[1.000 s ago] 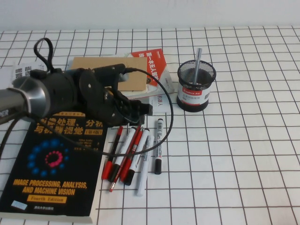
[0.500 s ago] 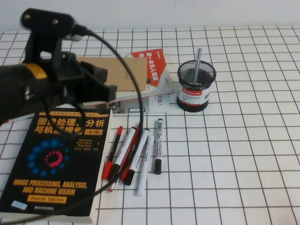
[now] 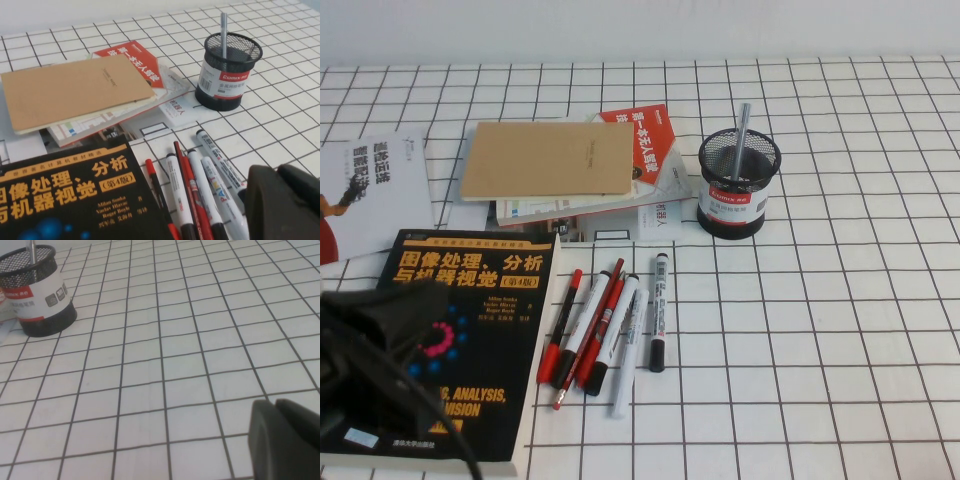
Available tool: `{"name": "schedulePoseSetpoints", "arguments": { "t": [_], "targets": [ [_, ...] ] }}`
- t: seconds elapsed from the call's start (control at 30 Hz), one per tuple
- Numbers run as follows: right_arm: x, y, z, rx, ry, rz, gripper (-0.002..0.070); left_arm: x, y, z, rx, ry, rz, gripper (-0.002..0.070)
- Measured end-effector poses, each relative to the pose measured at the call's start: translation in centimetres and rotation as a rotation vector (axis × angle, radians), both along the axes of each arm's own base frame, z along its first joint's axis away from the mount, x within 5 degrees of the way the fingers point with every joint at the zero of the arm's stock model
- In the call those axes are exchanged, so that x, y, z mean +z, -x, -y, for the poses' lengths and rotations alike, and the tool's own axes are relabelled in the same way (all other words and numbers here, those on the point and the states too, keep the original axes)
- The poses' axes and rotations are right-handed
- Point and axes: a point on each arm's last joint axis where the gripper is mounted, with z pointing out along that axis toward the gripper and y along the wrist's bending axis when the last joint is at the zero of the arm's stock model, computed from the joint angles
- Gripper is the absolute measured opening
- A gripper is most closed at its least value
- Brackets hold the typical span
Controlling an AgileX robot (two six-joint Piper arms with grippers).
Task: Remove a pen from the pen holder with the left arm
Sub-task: 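Take a marker out of the pen holder and lay it on the table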
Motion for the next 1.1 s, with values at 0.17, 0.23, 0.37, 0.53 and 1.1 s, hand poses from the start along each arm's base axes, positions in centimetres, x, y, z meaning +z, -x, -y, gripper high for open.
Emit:
{"name": "schedulePoseSetpoints", "arguments": {
  "t": [0.17, 0.23, 0.37, 0.53, 1.1],
  "targets": [
    [0.0, 0.0, 0.0, 0.000, 0.000, 0.000, -0.0016, -1.2, 2.6, -1.1, -0.022, -0.002, -0.005, 0.0001],
    [0.0, 0.0, 0.0, 0.000, 0.000, 0.000, -0.0017, -1.9, 3.2, -1.3, -0.034, -0.016, -0.033, 0.0001],
    [0.0, 0.0, 0.0, 0.000, 0.000, 0.000, -0.0017, -2.8, 3.6, -1.4, -0.052, -0.044, -0.089, 0.0001],
    [0.0, 0.0, 0.0, 0.000, 0.000, 0.000, -0.0017, -3.1, 3.8, -1.5, -0.062, -0.077, -0.108, 0.0001],
    [0.0, 0.0, 0.0, 0.000, 0.000, 0.000, -0.0017, -9.0, 5.5, -4.9, 0.160, -0.223, 0.164, 0.0000]
  ]
}}
